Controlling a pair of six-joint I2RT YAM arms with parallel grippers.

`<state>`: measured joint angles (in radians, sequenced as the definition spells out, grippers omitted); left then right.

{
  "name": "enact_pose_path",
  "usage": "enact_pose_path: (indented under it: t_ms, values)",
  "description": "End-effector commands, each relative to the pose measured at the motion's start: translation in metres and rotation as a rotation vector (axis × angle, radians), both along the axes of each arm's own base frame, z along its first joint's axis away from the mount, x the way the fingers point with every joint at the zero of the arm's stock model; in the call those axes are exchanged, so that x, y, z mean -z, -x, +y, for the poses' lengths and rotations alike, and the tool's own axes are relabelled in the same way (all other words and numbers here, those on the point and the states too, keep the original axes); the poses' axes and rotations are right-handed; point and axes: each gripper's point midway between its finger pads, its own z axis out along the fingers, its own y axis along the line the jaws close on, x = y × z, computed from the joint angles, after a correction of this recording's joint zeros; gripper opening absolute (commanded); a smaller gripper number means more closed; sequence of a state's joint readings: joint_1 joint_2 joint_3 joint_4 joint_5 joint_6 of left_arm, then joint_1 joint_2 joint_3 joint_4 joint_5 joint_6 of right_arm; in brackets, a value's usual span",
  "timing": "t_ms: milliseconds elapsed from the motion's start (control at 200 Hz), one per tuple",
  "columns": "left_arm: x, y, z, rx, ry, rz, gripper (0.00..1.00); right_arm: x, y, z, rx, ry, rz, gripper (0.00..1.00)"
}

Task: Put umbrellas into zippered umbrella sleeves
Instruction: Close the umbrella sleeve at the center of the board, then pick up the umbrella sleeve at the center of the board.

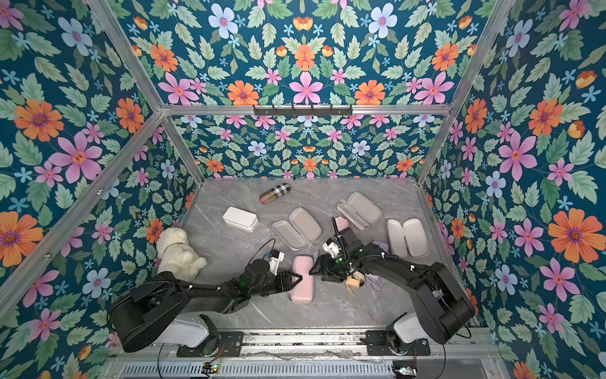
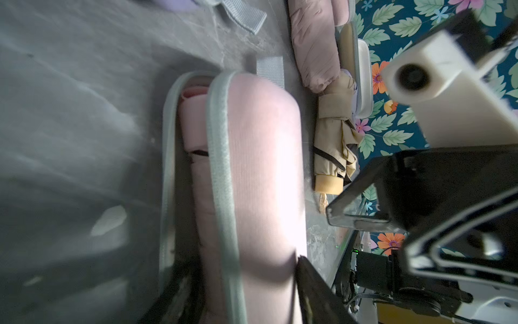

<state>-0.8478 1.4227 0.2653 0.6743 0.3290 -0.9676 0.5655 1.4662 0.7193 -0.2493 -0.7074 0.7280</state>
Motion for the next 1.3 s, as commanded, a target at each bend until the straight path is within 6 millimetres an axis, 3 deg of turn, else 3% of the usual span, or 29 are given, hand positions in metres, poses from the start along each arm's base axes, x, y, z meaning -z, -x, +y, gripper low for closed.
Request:
enact_pose_path:
  t_ms: [0,225,385,635,735,830,910,985,1115,1295]
  values:
    - [0.012,0.004,0.008,0.002,-0.061,0.019,0.58,0.020,-0.001,-0.007,0.032,0.072,0.001,0.64]
    - [0.002,0.004,0.017,-0.012,-0.061,-0.004,0.67,0.024,-0.007,0.018,0.035,0.030,-0.010,0.64]
    - [-0.003,0.007,0.019,-0.003,-0.028,-0.009,0.75,0.019,-0.011,0.025,0.052,-0.011,-0.009,0.58]
    - [0.001,0.013,0.010,0.034,0.019,0.013,0.76,0.021,-0.017,0.040,0.097,-0.043,-0.008,0.48]
    - [0.008,0.015,0.011,0.037,0.002,0.031,0.69,0.025,-0.022,0.047,0.129,-0.055,0.005,0.43]
    - [0.020,0.016,0.017,0.028,-0.044,0.062,0.53,0.023,-0.022,0.045,0.142,-0.093,0.015,0.42]
    - [0.025,0.017,0.022,0.013,-0.047,0.082,0.35,0.020,-0.017,0.034,0.144,-0.116,0.021,0.47]
    - [0.029,0.016,0.026,0.000,-0.038,0.103,0.26,0.019,-0.007,0.027,0.112,-0.122,0.035,0.55]
    - [0.032,0.014,0.030,-0.019,0.000,0.145,0.18,0.029,0.008,0.019,0.098,-0.117,0.055,0.61]
    - [0.029,0.015,0.024,-0.023,0.105,0.212,0.10,0.036,0.004,0.028,0.103,-0.121,0.024,0.62]
